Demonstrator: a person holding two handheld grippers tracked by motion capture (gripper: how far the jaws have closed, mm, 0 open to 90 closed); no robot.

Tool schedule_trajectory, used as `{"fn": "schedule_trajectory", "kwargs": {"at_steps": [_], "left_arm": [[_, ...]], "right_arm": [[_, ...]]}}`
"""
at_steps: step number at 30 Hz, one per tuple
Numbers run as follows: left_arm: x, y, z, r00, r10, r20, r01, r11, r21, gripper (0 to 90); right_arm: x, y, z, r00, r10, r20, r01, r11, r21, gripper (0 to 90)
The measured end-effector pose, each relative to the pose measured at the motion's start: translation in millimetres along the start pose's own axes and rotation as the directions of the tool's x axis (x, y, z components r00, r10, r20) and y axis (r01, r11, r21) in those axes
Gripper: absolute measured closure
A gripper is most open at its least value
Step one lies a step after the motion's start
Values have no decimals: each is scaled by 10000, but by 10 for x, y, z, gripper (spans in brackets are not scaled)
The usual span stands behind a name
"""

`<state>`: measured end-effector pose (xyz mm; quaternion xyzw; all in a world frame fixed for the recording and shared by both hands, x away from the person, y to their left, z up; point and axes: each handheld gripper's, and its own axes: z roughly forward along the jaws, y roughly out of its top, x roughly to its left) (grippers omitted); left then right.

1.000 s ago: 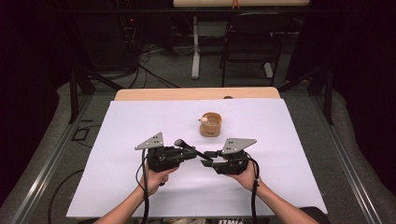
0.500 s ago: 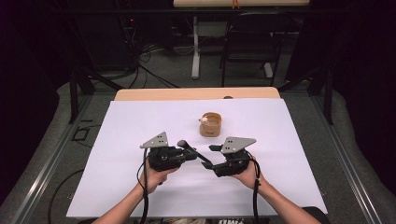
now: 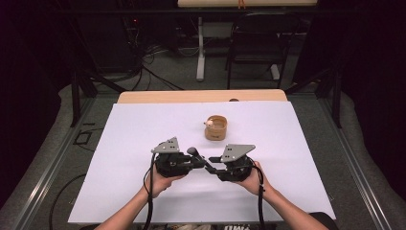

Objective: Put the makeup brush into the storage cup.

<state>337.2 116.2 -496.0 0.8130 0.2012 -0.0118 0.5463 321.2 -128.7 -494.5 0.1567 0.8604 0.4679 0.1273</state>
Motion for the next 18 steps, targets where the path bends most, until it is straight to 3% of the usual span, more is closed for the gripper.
{"fn": "schedule_trajectory", "kwargs": {"at_steps": [10,18], "left_arm": [[-25,7,33,9997,165,185,-168,9998,135,779],[-26,6,33,9994,199,266,-201,9998,62,772]], "right_arm": [[30,2,47,9997,-221,-132,226,9990,389,770],[32,-5,54,9995,-169,-284,179,9992,365,790]]}}
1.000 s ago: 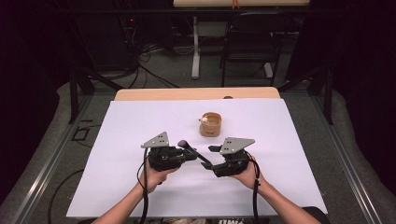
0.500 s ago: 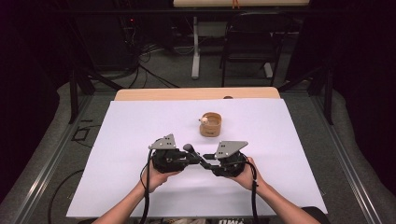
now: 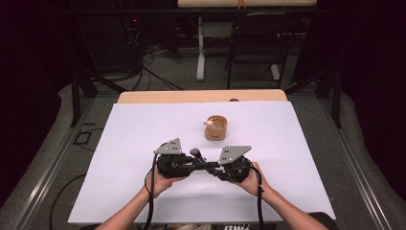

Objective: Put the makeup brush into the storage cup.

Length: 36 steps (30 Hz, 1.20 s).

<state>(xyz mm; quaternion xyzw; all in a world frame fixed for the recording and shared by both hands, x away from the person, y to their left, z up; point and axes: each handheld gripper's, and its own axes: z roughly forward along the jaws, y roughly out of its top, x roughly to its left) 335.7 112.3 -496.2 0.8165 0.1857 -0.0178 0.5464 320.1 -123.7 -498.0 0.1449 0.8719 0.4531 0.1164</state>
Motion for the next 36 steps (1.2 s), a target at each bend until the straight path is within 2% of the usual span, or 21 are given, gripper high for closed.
{"fn": "schedule_trajectory", "kwargs": {"at_steps": [2,8,12,14,17,22,23,30,36], "left_arm": [[7,0,-4,10000,-4,39,4,10000,-18,731],[13,-12,-15,10000,-67,58,65,9997,234,517],[21,-21,-60,9998,-1,-196,6,9997,241,346],[24,-31,-94,9997,50,-256,-45,9998,189,287],[35,-58,-140,9984,104,-556,-95,9998,162,215],[60,-100,-245,9954,198,-942,-183,9997,159,154],[65,-107,-273,9942,243,-1050,-228,9996,153,146],[82,-127,-421,9871,305,-1571,-312,9995,-21,66],[106,-161,-500,9825,160,-1855,-184,9998,-108,8]], "right_arm": [[-2,-4,-3,10000,66,-7,-66,10000,-58,791],[-18,-26,-15,9997,235,41,-234,9996,-162,791],[-35,-41,-30,9995,313,55,-312,9992,-256,791],[-49,-45,-49,9993,357,75,-355,9989,-302,791],[-72,-52,-78,9990,423,116,-418,9984,-392,791],[-109,-63,-122,9982,581,151,-571,9967,-585,791],[-114,-63,-137,9983,562,170,-553,9972,-494,791],[-156,-73,-210,9970,710,299,-680,9934,-927,790],[-208,-92,-307,9950,915,406,-855,9879,-1295,790]]}}
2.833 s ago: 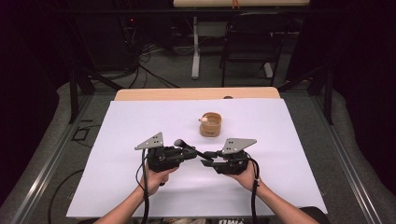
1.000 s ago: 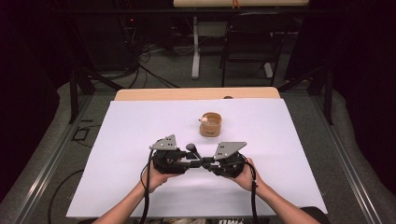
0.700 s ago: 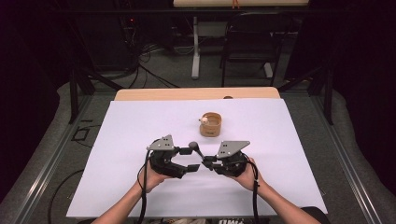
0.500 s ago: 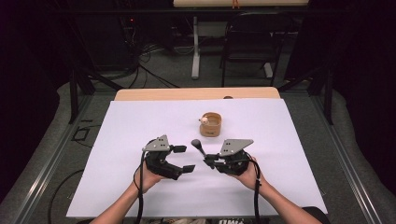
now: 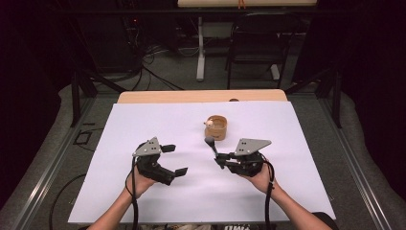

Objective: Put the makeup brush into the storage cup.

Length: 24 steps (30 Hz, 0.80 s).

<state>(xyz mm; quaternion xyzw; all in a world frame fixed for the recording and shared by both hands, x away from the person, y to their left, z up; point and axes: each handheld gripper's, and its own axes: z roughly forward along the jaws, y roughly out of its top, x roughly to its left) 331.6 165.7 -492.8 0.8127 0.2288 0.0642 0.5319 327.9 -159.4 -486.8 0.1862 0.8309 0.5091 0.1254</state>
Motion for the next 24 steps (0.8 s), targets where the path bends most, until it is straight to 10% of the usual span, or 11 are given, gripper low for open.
{"fn": "schedule_trajectory", "kwargs": {"at_steps": [24], "left_arm": [[85,-219,-176,9991,-170,-381,170,9999,-6,0]], "right_arm": [[-165,17,-241,9967,487,646,-424,9945,-955,791]]}}
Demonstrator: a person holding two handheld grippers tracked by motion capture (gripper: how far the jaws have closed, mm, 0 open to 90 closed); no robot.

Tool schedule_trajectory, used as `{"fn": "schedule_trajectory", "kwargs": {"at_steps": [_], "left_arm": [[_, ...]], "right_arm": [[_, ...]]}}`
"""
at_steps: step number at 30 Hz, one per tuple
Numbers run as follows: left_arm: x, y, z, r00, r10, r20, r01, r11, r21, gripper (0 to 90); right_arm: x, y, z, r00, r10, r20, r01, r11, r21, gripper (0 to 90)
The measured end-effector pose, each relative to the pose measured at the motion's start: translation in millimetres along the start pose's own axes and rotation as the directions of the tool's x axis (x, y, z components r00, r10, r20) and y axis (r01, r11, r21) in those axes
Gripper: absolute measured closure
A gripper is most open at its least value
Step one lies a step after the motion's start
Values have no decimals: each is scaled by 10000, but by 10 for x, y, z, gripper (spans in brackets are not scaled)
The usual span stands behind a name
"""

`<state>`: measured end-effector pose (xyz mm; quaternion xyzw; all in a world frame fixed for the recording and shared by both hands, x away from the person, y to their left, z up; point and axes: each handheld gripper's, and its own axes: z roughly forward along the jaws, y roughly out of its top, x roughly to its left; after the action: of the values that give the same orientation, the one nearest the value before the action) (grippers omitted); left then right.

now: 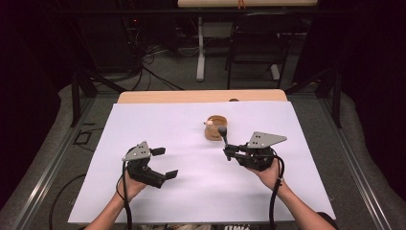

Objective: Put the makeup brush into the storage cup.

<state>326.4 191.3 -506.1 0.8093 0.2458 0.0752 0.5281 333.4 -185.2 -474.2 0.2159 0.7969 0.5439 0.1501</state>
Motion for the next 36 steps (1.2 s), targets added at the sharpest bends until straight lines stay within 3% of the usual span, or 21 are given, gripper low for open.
{"fn": "schedule_trajectory", "kwargs": {"at_steps": [5,21,36], "left_arm": [[-12,0,25,9996,250,110,-252,9996,129,0],[3,-35,76,9991,398,144,-404,9985,378,0],[-10,-29,78,9985,461,297,-471,9982,368,0]], "right_arm": [[-43,27,-30,9998,90,191,-86,9997,-210,791],[-237,66,-60,9951,721,670,-679,9958,-617,791],[-384,314,40,9942,598,899,-522,9950,-852,791]]}}
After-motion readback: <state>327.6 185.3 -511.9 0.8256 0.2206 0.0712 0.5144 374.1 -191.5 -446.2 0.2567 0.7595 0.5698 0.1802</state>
